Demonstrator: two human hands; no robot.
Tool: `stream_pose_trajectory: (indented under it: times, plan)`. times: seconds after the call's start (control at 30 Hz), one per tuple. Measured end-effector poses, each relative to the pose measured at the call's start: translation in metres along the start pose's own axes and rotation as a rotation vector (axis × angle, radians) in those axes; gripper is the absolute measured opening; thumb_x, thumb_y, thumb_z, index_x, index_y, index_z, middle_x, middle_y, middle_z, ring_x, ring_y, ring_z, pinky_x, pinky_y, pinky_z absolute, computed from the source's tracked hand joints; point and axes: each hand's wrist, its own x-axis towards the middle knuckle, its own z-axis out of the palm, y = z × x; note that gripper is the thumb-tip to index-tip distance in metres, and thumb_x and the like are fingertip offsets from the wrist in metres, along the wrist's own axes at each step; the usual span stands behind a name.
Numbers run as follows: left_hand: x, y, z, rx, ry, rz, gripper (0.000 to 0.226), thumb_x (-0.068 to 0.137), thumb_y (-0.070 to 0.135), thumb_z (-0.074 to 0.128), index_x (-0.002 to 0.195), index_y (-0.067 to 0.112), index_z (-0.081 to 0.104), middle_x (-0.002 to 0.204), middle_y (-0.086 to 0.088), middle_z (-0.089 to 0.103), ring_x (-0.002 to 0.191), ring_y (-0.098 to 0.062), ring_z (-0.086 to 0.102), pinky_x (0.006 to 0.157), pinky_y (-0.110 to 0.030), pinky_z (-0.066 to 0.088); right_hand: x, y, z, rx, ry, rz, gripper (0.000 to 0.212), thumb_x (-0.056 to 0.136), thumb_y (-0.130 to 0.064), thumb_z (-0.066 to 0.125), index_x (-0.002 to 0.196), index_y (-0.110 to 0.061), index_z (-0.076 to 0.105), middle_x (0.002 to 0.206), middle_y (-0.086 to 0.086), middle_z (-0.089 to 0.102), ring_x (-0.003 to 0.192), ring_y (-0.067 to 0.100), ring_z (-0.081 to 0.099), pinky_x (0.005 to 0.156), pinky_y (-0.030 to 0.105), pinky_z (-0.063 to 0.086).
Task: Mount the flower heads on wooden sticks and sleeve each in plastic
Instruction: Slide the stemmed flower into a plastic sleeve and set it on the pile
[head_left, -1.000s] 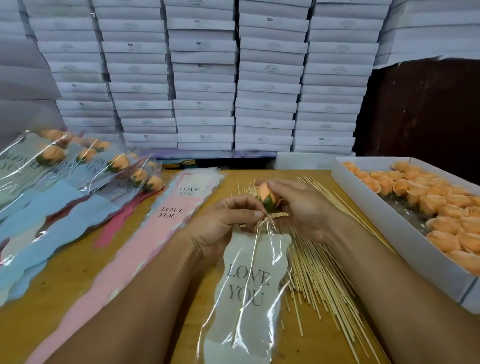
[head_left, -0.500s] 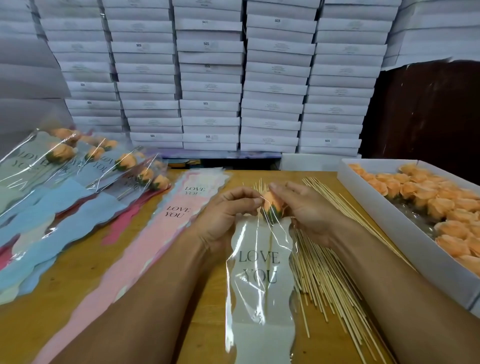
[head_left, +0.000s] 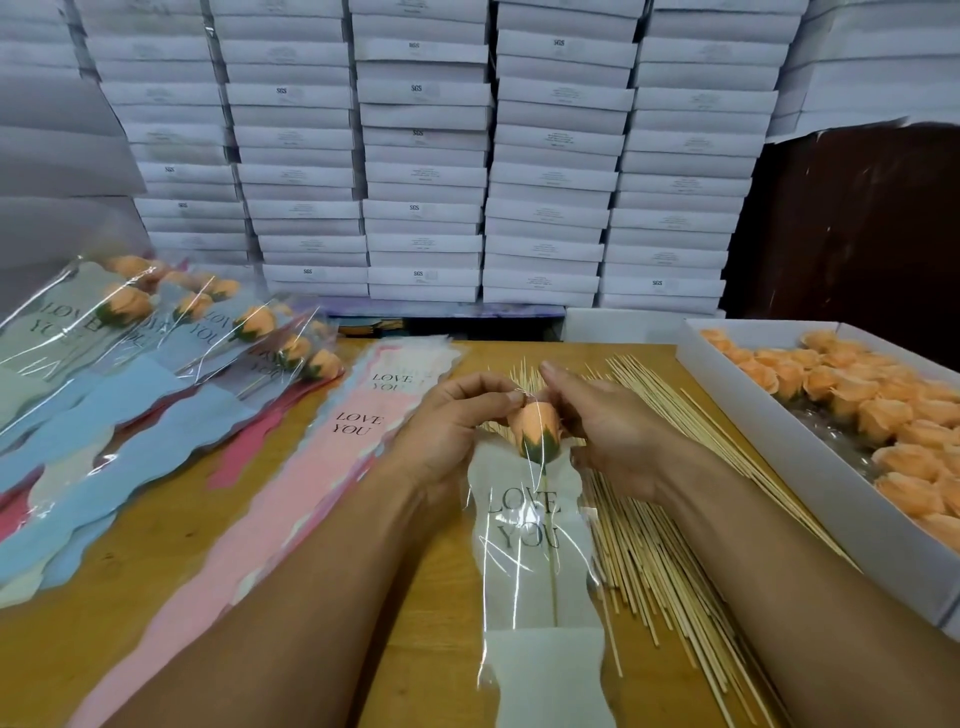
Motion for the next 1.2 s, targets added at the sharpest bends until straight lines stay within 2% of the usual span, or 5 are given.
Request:
stream_pose_trajectory:
  times: [0.3,0.63,0.93,1.13,1.2]
  plan:
    - [-0.003,0.002,0.005,-0.004,0.011,0.032,0.007,0.088,0.0,0.065,0.087,0.007,0.066,0.075,-0.013,0.062,0.063,-0.021,0.061,0.058,-0.027,0.054,0.003,0.006,0.001,-0.012,-0.073,0.01,0.046,0.089,-0.06,0.064,0.065,-0.022,0.074,0.074,0.001,0.072,0.064,0.011,0.066,0.066,0.033,0.05]
    - [0.002,0.01,-0.003,0.015,0.222,0.109,0.025,0.087,-0.004,0.058,0.072,0.013,0.065,0.06,-0.008,0.054,0.052,-0.017,0.048,0.047,-0.023,0.043,0.001,0.002,-0.009,-0.001,-0.134,0.049,0.052,0.087,-0.054,0.068,0.11,-0.007,0.069,0.082,0.004,0.077,0.072,0.021,0.071,0.049,0.03,0.053]
    - [0.01,0.015,-0.022,0.048,0.479,0.212,0.02,0.072,0.008,0.064,0.055,0.019,0.062,0.052,-0.003,0.051,0.049,-0.013,0.046,0.053,-0.028,0.04,-0.013,-0.004,-0.015,-0.285,-0.647,0.195,0.031,0.088,-0.039,0.074,0.076,-0.011,0.072,0.076,0.009,0.072,0.053,0.012,0.064,0.039,0.018,0.044]
    - [0.015,0.019,-0.034,0.088,0.664,0.252,0.022,0.085,-0.004,0.06,0.068,0.01,0.06,0.05,0.004,0.053,0.045,-0.005,0.05,0.046,-0.017,0.042,-0.016,-0.005,-0.016,-0.404,-0.846,0.229,0.014,0.084,-0.017,0.077,0.089,-0.005,0.072,0.083,0.012,0.072,0.052,0.011,0.064,0.038,0.016,0.046]
    - [0.015,0.021,-0.037,0.075,0.723,0.256,0.023,0.086,-0.004,0.06,0.069,0.011,0.059,0.054,0.004,0.054,0.045,-0.004,0.051,0.049,-0.019,0.045,-0.017,-0.008,-0.016,-0.421,-0.886,0.234,0.026,0.08,-0.02,0.078,0.093,0.002,0.072,0.085,0.02,0.07,0.05,0.012,0.065,0.038,0.017,0.047]
